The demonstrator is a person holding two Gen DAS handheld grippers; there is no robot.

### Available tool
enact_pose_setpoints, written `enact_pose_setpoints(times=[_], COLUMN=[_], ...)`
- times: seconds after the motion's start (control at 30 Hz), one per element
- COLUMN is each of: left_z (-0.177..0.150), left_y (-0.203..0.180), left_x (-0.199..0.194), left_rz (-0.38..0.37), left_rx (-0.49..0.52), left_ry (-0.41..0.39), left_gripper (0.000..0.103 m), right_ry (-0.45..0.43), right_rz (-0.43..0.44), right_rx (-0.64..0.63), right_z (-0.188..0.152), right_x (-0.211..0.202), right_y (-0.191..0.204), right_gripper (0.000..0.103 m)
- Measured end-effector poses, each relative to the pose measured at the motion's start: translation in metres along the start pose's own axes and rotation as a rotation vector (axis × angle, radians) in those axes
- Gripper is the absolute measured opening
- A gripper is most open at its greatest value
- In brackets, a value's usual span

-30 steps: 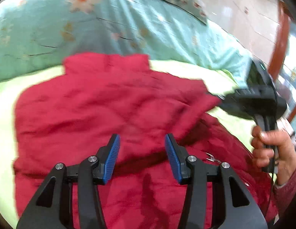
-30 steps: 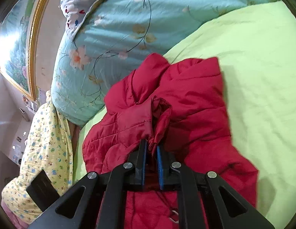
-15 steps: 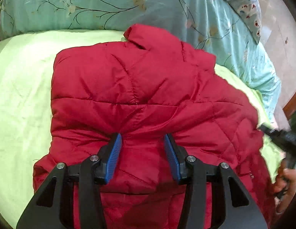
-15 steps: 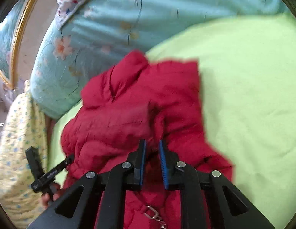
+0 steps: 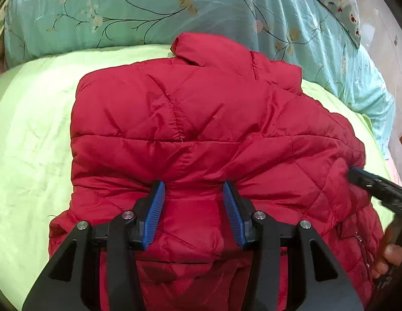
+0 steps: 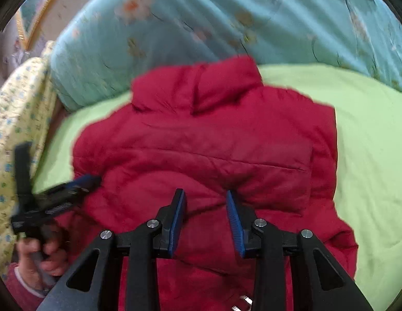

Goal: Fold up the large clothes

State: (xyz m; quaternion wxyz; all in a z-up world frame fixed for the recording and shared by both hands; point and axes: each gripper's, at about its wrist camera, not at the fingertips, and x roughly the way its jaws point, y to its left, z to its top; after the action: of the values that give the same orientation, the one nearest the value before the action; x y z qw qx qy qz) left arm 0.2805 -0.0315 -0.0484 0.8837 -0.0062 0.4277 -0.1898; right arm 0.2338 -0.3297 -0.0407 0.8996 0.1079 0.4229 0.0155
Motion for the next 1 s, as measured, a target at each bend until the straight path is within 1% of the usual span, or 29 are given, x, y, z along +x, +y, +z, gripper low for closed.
enact_pose_setpoints(times=[0.03,0.1,0.17,0.23,0.27,0.3,0.4,0.53,0.57,0.6,0.67,0.7,0.77,0.8,0.9,1.0], left_z=[0.000,-0.002,-0.003,-0.003,-0.003,-0.003,-0.006,-0.010,-0.010,-0.010,-0.011,-0.011,-0.010,-0.010,-0.014,-0.018], left_y=[0.000,0.002,0.006,0.011,0.014,0.019,0.025,0.019,0.018,0.019,0.020,0.020,0.018,0.017,0.017,0.022], left_x=[-0.003,-0.013,-0.028,-0.037,-0.036,-0.031,-0.015,-0.009,-0.008,-0.008,-0.007,-0.006,-0.008,-0.011,-0.017,-0.013], left_rz=[-0.003,-0.026,-0.065,-0.072,-0.060,-0.047,-0.050,-0.013,-0.010,-0.009,-0.009,-0.007,0.000,0.003,0.009,0.004], left_rx=[0.004,0.004,-0.010,-0.024,-0.032,-0.045,-0.053,-0.016,-0.015,-0.016,-0.018,-0.018,-0.019,-0.022,-0.028,-0.039], left_ry=[-0.002,-0.020,-0.058,-0.084,-0.080,-0.060,-0.008,-0.007,-0.007,-0.007,-0.008,-0.008,-0.009,-0.008,-0.009,0.002], left_gripper=[0.046,0.046,0.046,0.046,0.046,0.046,0.044,0.045,0.045,0.045,0.045,0.045,0.045,0.045,0.045,0.045], right_ry=[0.015,0.019,0.012,0.010,0.009,0.008,0.007,-0.005,-0.019,-0.036,-0.068,-0.070,-0.023,-0.005,-0.001,-0.001], right_rz=[-0.021,-0.043,-0.029,-0.026,-0.035,-0.041,-0.033,-0.015,-0.017,-0.020,-0.034,-0.046,-0.079,-0.075,-0.060,-0.058], right_rx=[0.008,0.028,0.053,0.057,0.047,0.041,0.048,0.092,0.093,0.088,0.072,0.068,0.066,0.067,0.083,0.080], right_z=[-0.003,-0.007,-0.010,-0.010,-0.010,-0.009,-0.009,-0.010,-0.011,-0.011,-0.013,-0.016,-0.020,-0.023,-0.024,-0.025], right_x=[0.006,0.011,0.011,0.012,0.013,0.014,0.013,0.004,-0.002,-0.008,-0.018,-0.019,-0.008,-0.002,0.001,0.002], right_y=[-0.006,-0.017,-0.027,-0.028,-0.027,-0.025,-0.022,-0.027,-0.026,-0.024,-0.021,-0.022,-0.027,-0.030,-0.036,-0.036], right_gripper=[0.031,0.031,0.031,0.031,0.031,0.031,0.031,0.031,0.032,0.035,0.035,0.035,0.035,0.035,0.032,0.032])
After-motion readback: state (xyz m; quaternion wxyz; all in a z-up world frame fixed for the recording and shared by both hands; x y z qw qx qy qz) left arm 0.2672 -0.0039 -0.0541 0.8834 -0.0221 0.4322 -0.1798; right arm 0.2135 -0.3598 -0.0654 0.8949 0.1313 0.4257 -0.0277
